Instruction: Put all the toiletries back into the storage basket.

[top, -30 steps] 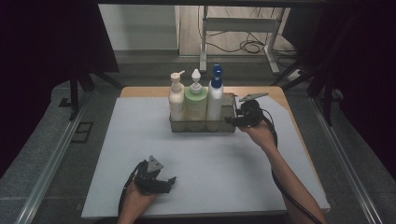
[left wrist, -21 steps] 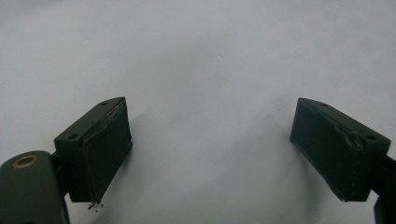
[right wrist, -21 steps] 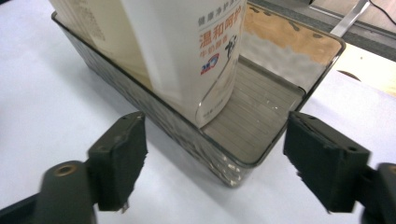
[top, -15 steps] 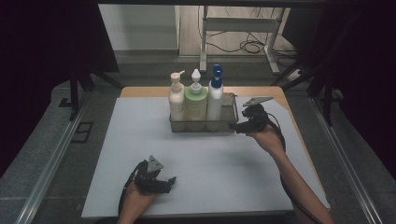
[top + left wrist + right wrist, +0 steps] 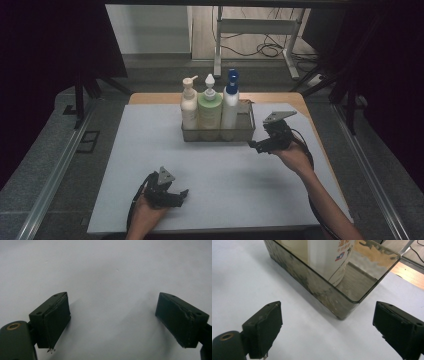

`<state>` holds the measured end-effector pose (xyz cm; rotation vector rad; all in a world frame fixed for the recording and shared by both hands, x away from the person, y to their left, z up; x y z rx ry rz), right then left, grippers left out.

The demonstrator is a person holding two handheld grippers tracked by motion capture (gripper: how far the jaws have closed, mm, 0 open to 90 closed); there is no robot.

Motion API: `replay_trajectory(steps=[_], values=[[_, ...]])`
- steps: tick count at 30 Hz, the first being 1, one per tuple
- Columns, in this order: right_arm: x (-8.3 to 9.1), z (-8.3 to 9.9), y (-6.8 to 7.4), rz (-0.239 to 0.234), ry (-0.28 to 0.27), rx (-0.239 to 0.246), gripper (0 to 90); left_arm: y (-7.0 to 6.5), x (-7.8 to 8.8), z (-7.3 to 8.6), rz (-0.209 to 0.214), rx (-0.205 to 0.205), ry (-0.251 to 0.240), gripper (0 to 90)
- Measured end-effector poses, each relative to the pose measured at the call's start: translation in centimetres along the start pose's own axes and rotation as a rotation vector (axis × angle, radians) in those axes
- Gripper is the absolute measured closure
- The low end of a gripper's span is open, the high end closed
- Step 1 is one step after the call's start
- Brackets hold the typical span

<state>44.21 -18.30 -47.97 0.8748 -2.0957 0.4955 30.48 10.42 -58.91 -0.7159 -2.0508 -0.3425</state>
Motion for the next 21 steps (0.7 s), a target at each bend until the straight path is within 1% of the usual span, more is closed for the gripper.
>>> replay_trajectory(steps=[10, 21], values=[[1.4, 1.4, 0.9, -0.004, -0.004, 0.023, 2.9, 0.0, 0.0, 0.0, -0.001, -0.001, 0.000, 12.1], [2.7, 3.6, 0.9, 0.003, -0.015, 0.020, 0.0, 0.0, 0.0, 0.0, 0.001, 0.003, -0.002, 12.1]])
Point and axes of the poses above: each handheld gripper's, and its own axes: x roughly backward along the jaws, z roughly out of its underside, y roughly to its left, the point moved 9 cm from there along -x, roughly forward along the jaws, and after that the axes turned 10 degrees about y, right-handed, at the moved point
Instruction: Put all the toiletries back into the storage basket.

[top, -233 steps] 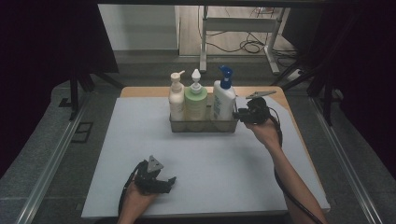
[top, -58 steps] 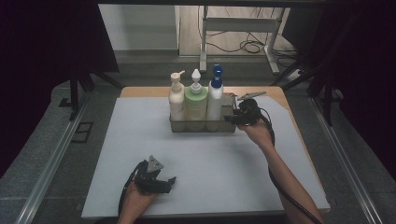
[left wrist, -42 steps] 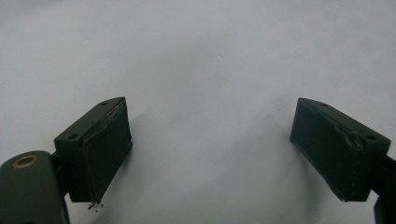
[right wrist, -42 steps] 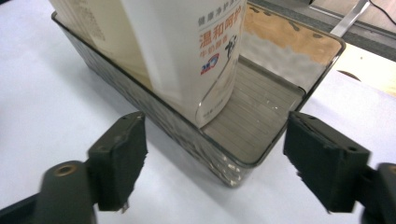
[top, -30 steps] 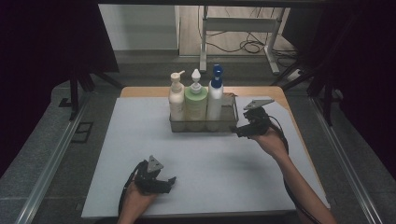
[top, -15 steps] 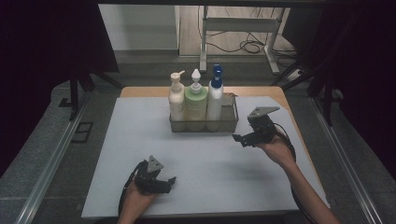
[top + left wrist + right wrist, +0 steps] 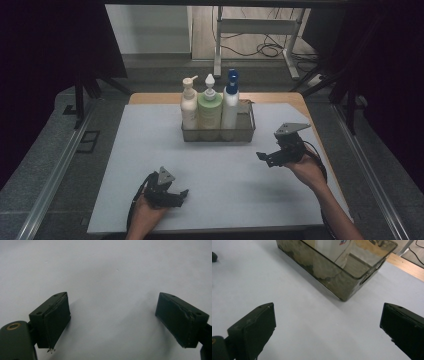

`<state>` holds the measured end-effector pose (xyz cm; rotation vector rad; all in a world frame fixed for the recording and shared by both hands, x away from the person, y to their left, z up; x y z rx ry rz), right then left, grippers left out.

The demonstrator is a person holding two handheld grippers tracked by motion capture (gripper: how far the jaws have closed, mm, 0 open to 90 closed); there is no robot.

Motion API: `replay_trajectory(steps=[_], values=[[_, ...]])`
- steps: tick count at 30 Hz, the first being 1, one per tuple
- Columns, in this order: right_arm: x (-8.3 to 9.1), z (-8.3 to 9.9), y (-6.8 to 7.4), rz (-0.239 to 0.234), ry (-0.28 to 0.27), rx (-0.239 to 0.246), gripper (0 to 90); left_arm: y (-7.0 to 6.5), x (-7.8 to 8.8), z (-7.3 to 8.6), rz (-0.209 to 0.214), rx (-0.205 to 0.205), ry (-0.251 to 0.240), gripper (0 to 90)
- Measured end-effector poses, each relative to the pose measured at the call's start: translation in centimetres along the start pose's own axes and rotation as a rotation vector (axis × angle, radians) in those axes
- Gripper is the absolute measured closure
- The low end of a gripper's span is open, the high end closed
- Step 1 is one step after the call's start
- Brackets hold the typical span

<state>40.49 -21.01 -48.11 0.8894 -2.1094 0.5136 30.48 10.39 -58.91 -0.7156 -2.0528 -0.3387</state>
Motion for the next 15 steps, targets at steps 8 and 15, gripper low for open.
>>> replay_trajectory(steps=[8, 15], values=[[0.8, 2.0, -0.1, 0.015, -0.004, -0.013, 0.0, 0.0, 0.0, 0.0, 0.000, 0.000, 0.000, 12.2], [0.7, 4.4, -0.3, 0.025, -0.003, -0.047, 0.0, 0.0, 0.0, 0.0, 0.000, 0.000, -0.001, 12.2]])
Point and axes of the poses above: each handheld gripper's, and its own axes: x roughly backward along the jaws, z roughly out of its underside, y roughly to its left, the point moved 9 cm from there along -x, roughly forward along the jaws, and after that the axes turned 10 degrees about y, right-handed, at the moved point
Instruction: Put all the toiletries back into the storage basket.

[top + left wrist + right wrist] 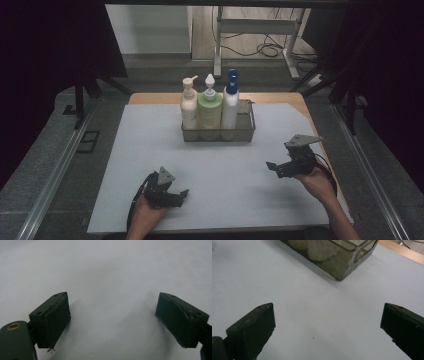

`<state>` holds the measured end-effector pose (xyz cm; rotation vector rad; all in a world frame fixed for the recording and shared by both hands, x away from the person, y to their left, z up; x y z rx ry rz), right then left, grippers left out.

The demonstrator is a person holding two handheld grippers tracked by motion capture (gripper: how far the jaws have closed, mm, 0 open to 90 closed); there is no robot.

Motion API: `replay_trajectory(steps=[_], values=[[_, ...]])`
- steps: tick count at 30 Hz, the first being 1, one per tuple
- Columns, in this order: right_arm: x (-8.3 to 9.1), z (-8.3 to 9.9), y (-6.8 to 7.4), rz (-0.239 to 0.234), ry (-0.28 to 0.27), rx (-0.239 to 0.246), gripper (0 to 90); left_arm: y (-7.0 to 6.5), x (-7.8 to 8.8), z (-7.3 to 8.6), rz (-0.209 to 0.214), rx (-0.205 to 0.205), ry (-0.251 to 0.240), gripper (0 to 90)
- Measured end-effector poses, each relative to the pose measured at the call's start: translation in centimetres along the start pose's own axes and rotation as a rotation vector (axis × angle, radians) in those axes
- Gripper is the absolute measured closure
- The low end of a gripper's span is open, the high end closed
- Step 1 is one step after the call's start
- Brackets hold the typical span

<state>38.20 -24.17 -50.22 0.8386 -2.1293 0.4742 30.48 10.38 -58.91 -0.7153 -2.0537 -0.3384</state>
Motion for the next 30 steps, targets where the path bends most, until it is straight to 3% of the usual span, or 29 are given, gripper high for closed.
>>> replay_trajectory(steps=[9, 23, 30], values=[[-0.8, 2.7, 0.3, 0.004, 0.010, -0.023, 0.0, 0.0, 0.0, 0.0, 0.000, 0.001, -0.001, 12.1], [-4.2, 7.4, 1.1, -0.035, 0.085, -0.037, 0.0, 0.0, 0.0, 0.0, 0.000, 0.000, -0.001, 12.2], [-4.4, 7.9, 1.0, -0.033, 0.086, -0.046, 0.0, 0.0, 0.0, 0.0, 0.000, 0.000, -0.002, 12.1]])
Point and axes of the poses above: each handheld gripper's, and its own axes: x roughly backward along the jaws, z roughly out of its underside, y roughly to its left, the point moved 9 cm from there along -x, roughly forward along the jaws, and after that the axes turned 10 degrees about y, right-handed, at the moved point
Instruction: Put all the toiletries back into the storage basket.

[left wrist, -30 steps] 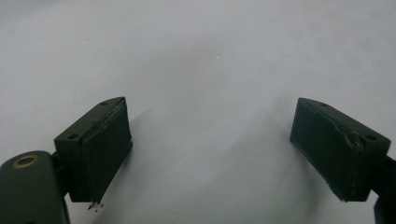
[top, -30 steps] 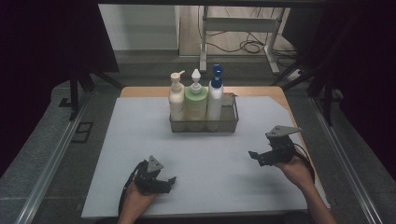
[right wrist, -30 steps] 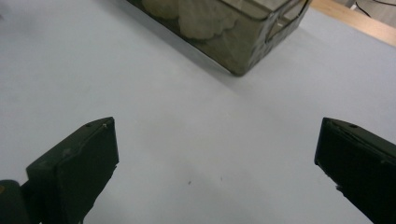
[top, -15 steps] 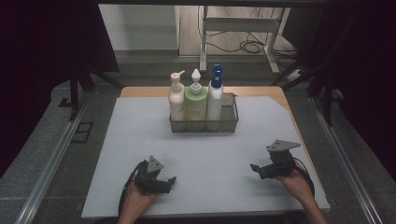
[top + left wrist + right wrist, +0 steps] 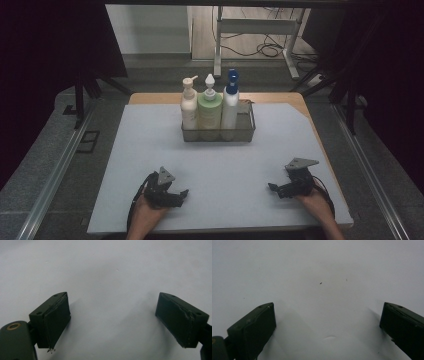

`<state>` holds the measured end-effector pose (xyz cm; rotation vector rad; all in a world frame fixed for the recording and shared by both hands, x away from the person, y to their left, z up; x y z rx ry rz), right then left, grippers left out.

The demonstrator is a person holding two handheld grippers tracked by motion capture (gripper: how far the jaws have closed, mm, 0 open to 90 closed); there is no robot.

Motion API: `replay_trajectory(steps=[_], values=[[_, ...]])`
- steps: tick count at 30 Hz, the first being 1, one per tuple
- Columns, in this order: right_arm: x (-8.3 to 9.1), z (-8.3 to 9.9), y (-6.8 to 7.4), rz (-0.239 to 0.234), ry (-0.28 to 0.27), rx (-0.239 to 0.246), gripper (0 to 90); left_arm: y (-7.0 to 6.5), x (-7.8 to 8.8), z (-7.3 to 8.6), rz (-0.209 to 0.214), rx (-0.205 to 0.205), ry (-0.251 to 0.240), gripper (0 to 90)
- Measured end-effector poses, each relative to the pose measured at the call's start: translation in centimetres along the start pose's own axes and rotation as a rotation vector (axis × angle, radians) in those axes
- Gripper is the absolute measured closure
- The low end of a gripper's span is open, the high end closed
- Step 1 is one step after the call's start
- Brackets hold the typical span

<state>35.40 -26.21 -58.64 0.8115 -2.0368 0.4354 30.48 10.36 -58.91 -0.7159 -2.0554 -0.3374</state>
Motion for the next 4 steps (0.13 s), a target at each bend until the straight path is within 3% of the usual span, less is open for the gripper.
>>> replay_trajectory(steps=[4], values=[[-0.01, 0.05, 0.03, 0.004, -0.005, 0.001, 0.1, 0.02, 0.00, 0.01, 0.000, -0.001, 0.002, 12.1]])
Point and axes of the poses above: each handheld gripper's, and its own axes: x roughly backward along the jaws, z roughly out of its underside, y roughly to its left, the point moved 9 cm from there along -x, roughly forward along the jaws, and after that the axes turned 10 degrees about y, right-handed, at the moved point
